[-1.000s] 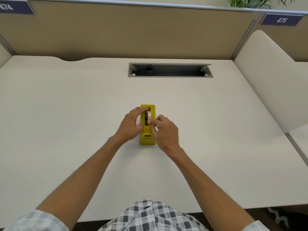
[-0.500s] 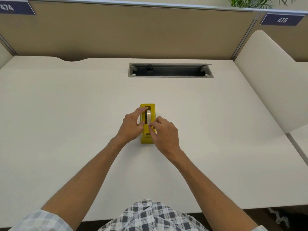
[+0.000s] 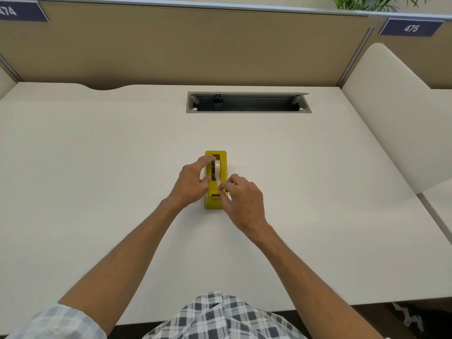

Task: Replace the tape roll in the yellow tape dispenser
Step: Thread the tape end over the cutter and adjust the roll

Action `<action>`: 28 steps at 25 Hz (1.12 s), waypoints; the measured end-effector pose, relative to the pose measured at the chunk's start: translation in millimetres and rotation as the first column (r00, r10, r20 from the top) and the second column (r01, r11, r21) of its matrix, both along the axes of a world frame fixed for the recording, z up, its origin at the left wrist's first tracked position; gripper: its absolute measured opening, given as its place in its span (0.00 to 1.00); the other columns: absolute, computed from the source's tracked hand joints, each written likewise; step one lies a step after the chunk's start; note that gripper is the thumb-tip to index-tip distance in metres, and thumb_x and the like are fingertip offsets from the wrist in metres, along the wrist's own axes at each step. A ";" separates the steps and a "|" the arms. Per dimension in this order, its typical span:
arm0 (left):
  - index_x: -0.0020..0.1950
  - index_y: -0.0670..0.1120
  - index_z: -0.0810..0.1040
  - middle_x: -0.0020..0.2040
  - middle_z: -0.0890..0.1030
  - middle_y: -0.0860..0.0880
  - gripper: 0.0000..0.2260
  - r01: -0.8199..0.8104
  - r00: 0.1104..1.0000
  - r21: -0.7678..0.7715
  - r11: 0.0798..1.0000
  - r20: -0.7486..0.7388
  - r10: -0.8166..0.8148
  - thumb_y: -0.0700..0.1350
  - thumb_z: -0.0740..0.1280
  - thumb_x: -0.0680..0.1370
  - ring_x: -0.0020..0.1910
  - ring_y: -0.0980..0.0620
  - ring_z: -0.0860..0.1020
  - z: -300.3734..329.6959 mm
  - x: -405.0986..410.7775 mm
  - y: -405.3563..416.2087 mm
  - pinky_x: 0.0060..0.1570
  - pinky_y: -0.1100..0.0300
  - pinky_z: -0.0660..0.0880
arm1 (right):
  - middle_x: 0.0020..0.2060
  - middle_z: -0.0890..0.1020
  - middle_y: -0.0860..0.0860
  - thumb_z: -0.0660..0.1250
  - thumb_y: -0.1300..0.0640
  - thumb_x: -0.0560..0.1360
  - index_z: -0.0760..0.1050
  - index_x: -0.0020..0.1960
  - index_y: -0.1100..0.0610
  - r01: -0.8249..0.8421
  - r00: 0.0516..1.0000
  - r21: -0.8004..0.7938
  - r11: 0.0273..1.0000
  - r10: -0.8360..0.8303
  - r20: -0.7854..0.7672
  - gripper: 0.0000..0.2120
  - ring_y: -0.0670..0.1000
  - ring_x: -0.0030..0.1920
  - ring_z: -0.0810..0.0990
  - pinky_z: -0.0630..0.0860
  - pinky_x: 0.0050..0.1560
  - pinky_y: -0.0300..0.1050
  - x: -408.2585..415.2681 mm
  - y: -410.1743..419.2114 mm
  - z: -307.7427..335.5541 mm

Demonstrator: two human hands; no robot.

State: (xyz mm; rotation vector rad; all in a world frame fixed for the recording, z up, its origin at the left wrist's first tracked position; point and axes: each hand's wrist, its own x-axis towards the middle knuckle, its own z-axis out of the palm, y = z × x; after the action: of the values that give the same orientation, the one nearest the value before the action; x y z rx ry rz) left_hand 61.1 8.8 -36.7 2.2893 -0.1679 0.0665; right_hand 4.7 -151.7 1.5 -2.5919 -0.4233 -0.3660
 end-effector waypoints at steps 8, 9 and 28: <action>0.71 0.49 0.70 0.71 0.73 0.49 0.25 -0.022 1.000 0.008 1.000 -0.011 0.022 0.35 0.66 0.75 0.70 0.48 0.70 0.4 2.8 0.1 0.67 0.59 0.66 | 0.35 0.80 0.52 0.74 0.61 0.71 0.83 0.40 0.58 0.006 0.999 -0.008 1.000 -0.006 0.044 0.02 0.52 0.31 0.75 0.71 0.29 0.43 -6.0 1.9 2.8; 0.71 0.48 0.70 0.70 0.74 0.49 0.25 -0.026 1.000 0.010 1.000 -0.007 0.026 0.35 0.67 0.75 0.70 0.48 0.71 0.2 2.5 0.0 0.66 0.61 0.65 | 0.34 0.80 0.52 0.74 0.61 0.71 0.83 0.39 0.57 0.007 0.999 -0.017 1.000 -0.006 0.050 0.02 0.52 0.31 0.74 0.71 0.29 0.43 -6.4 2.0 3.1; 0.70 0.44 0.72 0.73 0.70 0.50 0.23 -0.047 0.999 0.006 0.999 0.007 0.047 0.37 0.67 0.76 0.73 0.50 0.67 -0.7 -0.5 -2.3 0.71 0.57 0.63 | 0.33 0.79 0.52 0.74 0.60 0.72 0.82 0.40 0.59 -0.042 0.998 -0.127 0.991 0.049 0.046 0.03 0.52 0.29 0.75 0.72 0.27 0.44 -16.1 3.7 -16.6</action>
State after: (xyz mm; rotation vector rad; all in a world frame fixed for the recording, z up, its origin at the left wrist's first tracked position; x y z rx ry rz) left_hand 60.7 6.5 -37.4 2.3000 -0.1177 0.0988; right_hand -11.4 -147.9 -15.2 -2.6947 -0.5380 -0.3993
